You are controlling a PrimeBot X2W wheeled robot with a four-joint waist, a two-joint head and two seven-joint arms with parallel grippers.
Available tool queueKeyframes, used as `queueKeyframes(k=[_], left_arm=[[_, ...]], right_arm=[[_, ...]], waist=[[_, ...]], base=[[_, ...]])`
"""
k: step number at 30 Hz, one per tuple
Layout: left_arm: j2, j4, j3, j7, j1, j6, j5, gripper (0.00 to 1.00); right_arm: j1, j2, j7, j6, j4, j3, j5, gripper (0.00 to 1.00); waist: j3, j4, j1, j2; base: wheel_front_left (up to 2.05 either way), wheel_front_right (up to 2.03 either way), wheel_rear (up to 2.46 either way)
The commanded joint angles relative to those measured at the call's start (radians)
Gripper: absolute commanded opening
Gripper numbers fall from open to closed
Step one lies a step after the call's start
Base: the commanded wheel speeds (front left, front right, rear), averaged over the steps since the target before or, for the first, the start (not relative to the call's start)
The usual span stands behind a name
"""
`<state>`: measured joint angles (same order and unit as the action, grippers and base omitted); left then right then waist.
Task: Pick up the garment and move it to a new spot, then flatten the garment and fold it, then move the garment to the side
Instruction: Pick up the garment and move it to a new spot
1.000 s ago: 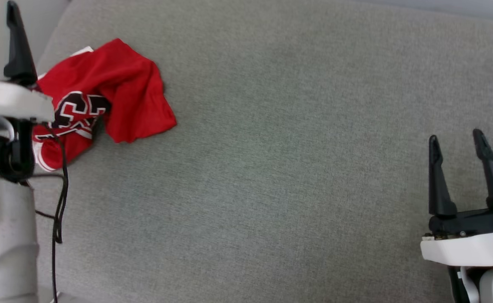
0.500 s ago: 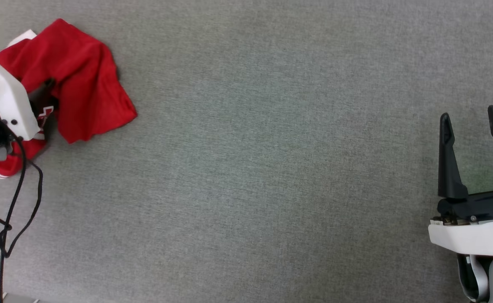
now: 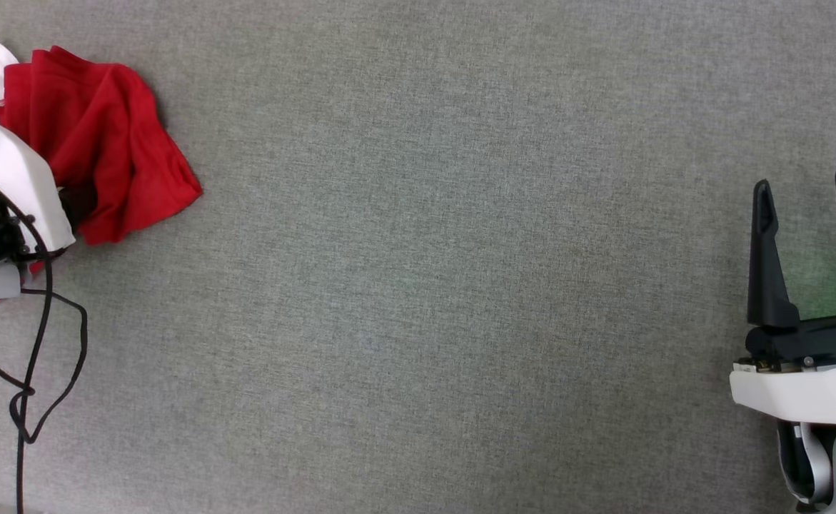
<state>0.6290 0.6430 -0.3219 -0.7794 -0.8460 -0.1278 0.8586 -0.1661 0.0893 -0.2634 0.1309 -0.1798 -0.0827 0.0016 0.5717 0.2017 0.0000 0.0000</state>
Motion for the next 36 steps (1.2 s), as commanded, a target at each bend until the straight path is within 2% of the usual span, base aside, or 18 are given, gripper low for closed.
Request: queueKeyframes(k=[1,5,8,9,18,22,28,36], left_arm=[[-0.051,0.032,-0.052,-0.017,0.051,-0.002,0.007,0.00],[-0.012,0.006,-0.082,0.033,0.012,-0.002,-0.007,0.00],[0.045,-0.031,-0.115,0.076,-0.027,-0.002,-0.031,0.00],[0.078,-0.074,-0.145,0.110,-0.058,-0.001,-0.032,0.00],[0.133,-0.279,-0.277,0.154,-0.132,-0.001,-0.029,0.00],[0.124,-0.368,-0.337,0.163,-0.165,-0.001,-0.029,0.00],[0.080,-0.453,-0.432,0.181,-0.203,-0.001,-0.042,0.00],[-0.067,-0.502,-0.640,0.267,-0.253,-0.001,-0.025,0.00]], right_arm=[[-0.016,-0.002,-0.002,0.000,0.005,0.000,0.005,1.00],[-0.011,-0.006,-0.002,0.000,0.015,0.005,0.010,1.00],[-0.005,-0.013,-0.002,0.000,0.020,0.006,0.017,1.00],[0.009,-0.022,-0.002,0.000,0.030,0.005,0.026,1.00],[0.043,-0.040,-0.002,0.000,0.051,0.014,0.048,1.00],[0.049,-0.040,-0.002,0.000,0.058,0.013,0.079,1.00],[0.057,-0.041,-0.002,0.000,0.065,0.010,0.110,1.00],[0.063,-0.041,-0.002,0.000,0.064,-0.017,0.131,1.00]], waist=[[-0.006,0.000,0.0000,0.0000],[-0.039,-0.001,0.0000,0.0000],[-0.074,-0.005,0.0000,0.0000],[-0.117,-0.008,0.0000,0.0000],[-0.236,-0.055,0.0000,0.0000],[-0.270,-0.100,0.0000,0.0000],[-0.293,-0.167,0.0000,0.0000],[-0.293,-0.259,0.0000,0.0000]], base=[[0.00,0.00,0.00],[0.00,0.00,0.00],[0.00,0.00,0.00],[0.00,0.00,0.00],[0.00,0.00,0.00],[0.00,0.00,0.00],[0.00,0.00,0.00],[0.00,0.00,0.00]])
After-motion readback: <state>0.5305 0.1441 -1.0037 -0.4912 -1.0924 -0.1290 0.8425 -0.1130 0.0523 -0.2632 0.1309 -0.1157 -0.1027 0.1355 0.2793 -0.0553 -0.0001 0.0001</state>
